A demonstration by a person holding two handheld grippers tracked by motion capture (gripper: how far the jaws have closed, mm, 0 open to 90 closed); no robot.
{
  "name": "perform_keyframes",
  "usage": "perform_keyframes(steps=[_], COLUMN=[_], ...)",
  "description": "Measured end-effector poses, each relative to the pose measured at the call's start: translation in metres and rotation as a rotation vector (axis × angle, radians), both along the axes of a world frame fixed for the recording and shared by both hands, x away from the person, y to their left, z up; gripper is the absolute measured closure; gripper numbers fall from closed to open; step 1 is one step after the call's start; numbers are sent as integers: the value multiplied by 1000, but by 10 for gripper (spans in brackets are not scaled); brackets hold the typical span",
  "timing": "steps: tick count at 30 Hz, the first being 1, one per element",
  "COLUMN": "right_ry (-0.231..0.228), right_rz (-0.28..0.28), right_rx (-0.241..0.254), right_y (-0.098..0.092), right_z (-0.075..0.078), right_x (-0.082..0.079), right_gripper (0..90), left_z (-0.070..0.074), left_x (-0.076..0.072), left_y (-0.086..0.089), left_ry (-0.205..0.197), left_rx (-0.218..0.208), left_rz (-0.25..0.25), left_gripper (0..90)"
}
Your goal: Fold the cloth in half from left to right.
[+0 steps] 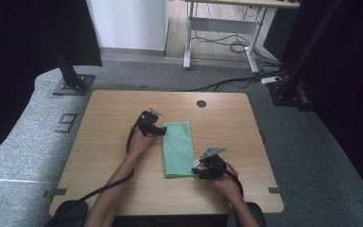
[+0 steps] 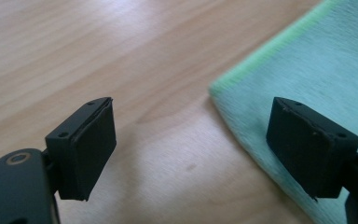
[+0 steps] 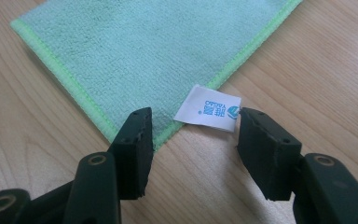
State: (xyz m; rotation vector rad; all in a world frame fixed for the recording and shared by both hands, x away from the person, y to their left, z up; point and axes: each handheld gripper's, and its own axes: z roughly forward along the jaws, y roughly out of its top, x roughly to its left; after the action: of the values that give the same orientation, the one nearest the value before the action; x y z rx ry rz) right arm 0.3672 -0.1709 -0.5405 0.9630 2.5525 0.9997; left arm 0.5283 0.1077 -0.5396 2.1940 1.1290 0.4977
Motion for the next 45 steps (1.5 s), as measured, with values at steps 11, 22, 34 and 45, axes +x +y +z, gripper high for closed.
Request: perform_keyframes(steps=[11,22,34,45], right_ry=[-5,-7,-7,-19], right_rz=[-6,-21,-28,-16], right_rx=[7,10,11,16], right_y=[0,3,8,30], right_z=[-1,-1,-2,-3], right_x=[1,0,-2,4], right_gripper=[425,407,391,369], left_z=[3,-2,-3,-4], left_x=[-67,-136,-158,-149], left_y=[-4,3,14,36], left_ry=[12,56,55,58], left_rx=[33,-27,-35,-53], left_rz=[-182,-252,-243,-194], left_gripper=[158,157,156,155])
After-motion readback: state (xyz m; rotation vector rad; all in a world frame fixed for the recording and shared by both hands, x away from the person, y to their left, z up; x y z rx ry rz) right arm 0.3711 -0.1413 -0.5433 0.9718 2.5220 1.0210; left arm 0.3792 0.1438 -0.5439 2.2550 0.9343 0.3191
